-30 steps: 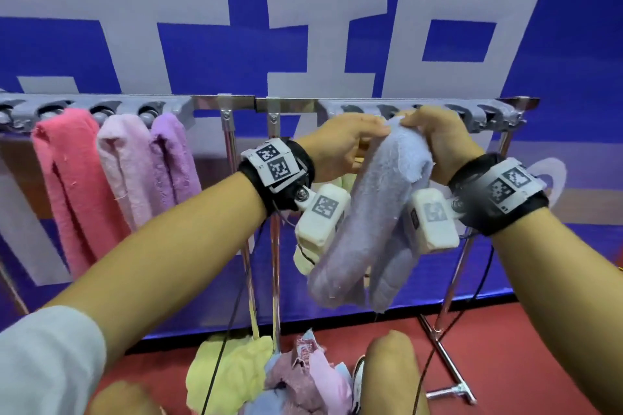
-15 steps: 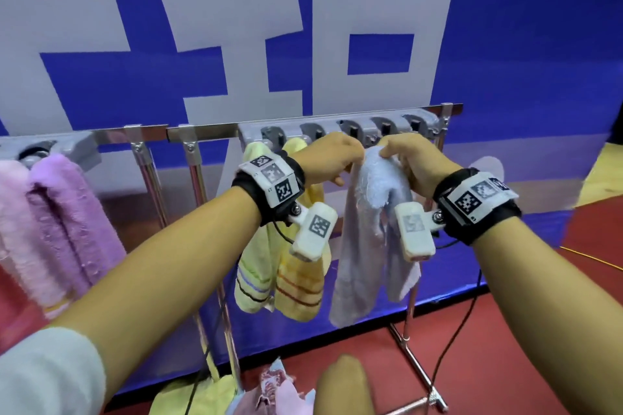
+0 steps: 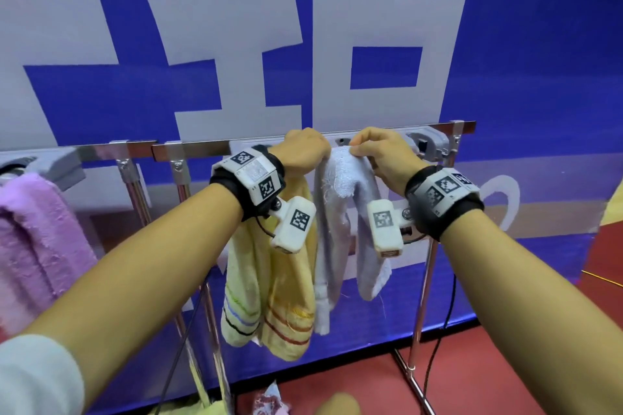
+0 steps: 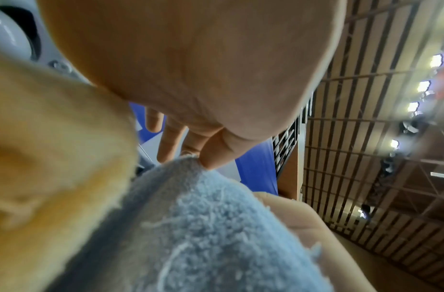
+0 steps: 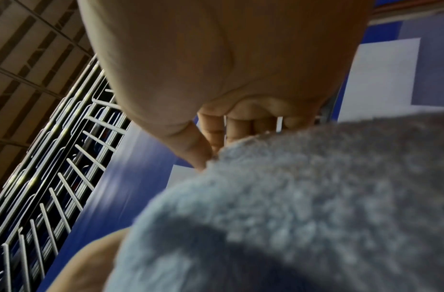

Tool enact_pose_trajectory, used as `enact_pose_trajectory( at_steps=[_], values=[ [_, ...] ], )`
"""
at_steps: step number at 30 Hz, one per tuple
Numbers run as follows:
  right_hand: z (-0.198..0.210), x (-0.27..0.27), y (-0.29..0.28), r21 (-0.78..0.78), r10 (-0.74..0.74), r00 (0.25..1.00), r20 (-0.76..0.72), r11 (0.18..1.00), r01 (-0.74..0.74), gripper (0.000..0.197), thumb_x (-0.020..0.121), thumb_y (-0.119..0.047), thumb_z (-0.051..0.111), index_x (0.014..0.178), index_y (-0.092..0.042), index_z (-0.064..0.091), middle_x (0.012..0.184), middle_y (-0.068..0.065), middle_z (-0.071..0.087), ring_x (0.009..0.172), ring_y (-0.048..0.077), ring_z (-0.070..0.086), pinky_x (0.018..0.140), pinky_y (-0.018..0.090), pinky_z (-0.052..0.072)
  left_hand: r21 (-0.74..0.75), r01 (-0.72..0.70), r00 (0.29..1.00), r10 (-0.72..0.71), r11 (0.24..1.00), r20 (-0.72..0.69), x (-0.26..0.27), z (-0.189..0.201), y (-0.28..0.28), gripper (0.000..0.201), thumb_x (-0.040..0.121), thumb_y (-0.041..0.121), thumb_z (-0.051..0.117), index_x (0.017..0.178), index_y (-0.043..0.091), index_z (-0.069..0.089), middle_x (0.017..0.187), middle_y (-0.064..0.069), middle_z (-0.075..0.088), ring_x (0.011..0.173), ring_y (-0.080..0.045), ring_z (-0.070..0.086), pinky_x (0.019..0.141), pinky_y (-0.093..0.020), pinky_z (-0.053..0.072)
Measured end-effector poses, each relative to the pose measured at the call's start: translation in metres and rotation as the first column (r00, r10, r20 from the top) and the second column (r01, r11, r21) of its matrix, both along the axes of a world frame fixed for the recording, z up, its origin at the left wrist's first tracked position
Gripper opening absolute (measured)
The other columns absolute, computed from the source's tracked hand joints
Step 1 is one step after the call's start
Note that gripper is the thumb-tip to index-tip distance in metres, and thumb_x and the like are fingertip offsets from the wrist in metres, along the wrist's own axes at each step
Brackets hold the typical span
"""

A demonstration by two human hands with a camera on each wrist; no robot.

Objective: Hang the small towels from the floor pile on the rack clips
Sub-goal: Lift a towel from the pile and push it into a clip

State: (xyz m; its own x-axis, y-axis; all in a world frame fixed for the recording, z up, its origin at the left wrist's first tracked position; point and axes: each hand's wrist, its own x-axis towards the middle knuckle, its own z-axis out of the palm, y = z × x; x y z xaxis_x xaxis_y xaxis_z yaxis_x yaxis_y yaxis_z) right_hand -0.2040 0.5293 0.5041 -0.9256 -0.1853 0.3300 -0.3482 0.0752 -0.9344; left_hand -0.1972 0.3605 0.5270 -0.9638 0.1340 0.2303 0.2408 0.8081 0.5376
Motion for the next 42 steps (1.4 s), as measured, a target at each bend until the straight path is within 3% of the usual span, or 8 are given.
enact_pose_trajectory(
  at_steps=[4,8,14,19,26,31,35,42],
  values=[
    [-0.01,-0.017,-0.017,-0.033,-0.076,0.997,-0.021,0.997,0.076,0.026,0.089,0.007,0.057,0.075,-0.015,0.057,0.072,-0.003,0.056,0.045,-0.004,0.048,0.044,0.009,0.036,-0.108,-0.101,0.992,0.108,0.989,0.062,-0.017,-0.001,-0.008,0.022,0.081,-0.003,0.05,0.094,0.006,0.065,0.11,-0.012,0.063,0.111,-0.031,0.054,0.085,-0.039,0.045],
    [-0.022,-0.031,-0.026,-0.155,-0.126,0.991,0.038,0.979,0.131,0.027,0.091,0.008,0.054,0.077,-0.014,0.058,0.077,-0.004,0.056,0.064,0.008,0.052,0.054,0.016,0.041,-0.202,-0.099,0.995,0.098,0.974,-0.013,-0.029,-0.003,-0.001,0.014,0.08,0.009,0.049,0.066,0.01,0.053,0.096,-0.009,0.06,0.103,-0.033,0.054,0.093,-0.048,0.045],
    [-0.035,-0.042,-0.034,-0.231,-0.238,0.964,0.115,0.938,0.259,0.025,0.087,0.007,0.059,0.072,-0.013,0.06,0.079,0.004,0.061,0.074,0.018,0.055,0.07,0.029,0.047,-0.167,-0.116,0.989,0.099,0.979,-0.106,-0.036,-0.013,-0.004,0.023,0.068,0.03,0.041,0.052,0.017,0.052,0.084,0.002,0.056,0.107,-0.025,0.043,0.096,-0.045,0.035],
    [-0.053,-0.04,-0.036,-0.198,-0.257,0.951,0.173,0.937,0.289,0.017,0.083,0.007,0.06,0.076,-0.008,0.065,0.07,0.004,0.062,0.063,0.013,0.055,0.058,0.025,0.044,-0.208,-0.105,0.972,0.056,0.972,-0.229,-0.035,-0.022,-0.006,0.02,0.087,0.031,0.052,0.074,0.022,0.065,0.102,0.009,0.062,0.116,-0.016,0.036,0.082,-0.039,0.023],
    [-0.055,-0.026,-0.031,-0.248,-0.191,0.937,0.291,0.931,0.267,0.023,0.073,0.007,0.059,0.093,0.005,0.07,0.076,0.01,0.065,0.057,0.014,0.056,0.054,0.023,0.046,-0.222,-0.053,0.951,-0.019,0.974,-0.31,-0.025,-0.025,-0.007,0.01,0.088,0.035,0.06,0.095,0.038,0.066,0.119,0.008,0.059,0.125,-0.021,0.039,0.095,-0.044,0.033],
    [-0.062,-0.018,-0.031,-0.246,-0.18,0.907,0.38,0.926,0.287,0.021,0.059,0.002,0.06,0.077,0.0,0.07,0.07,0.011,0.055,0.067,0.021,0.046,0.061,0.034,0.04,-0.212,0.099,0.908,-0.176,0.972,-0.381,-0.015,-0.028,-0.012,0.015,0.083,0.023,0.061,0.09,0.029,0.074,0.089,0.006,0.068,0.087,-0.018,0.058,0.081,-0.04,0.051],
    [-0.066,-0.021,-0.024,-0.142,-0.302,0.906,0.297,0.924,0.355,0.018,0.079,0.005,0.058,0.069,-0.009,0.063,0.065,0.003,0.058,0.058,0.016,0.048,0.049,0.022,0.041,-0.25,0.116,0.916,-0.201,0.961,-0.347,-0.008,-0.031,-0.011,0.022,0.084,0.026,0.06,0.104,0.028,0.07,0.091,0.008,0.068,0.086,-0.015,0.061,0.079,-0.036,0.053],
    [-0.074,-0.008,-0.012,-0.008,-0.372,0.928,0.03,0.928,0.372,0.027,0.074,-0.037,0.062,0.083,-0.012,0.068,0.082,0.0,0.067,0.081,0.02,0.061,0.075,0.04,0.05,-0.292,0.127,0.911,-0.228,0.948,-0.345,-0.003,-0.034,-0.011,0.034,0.083,0.026,0.061,0.117,0.026,0.065,0.102,0.005,0.07,0.093,-0.016,0.064,0.084,-0.034,0.055]
  ],
)
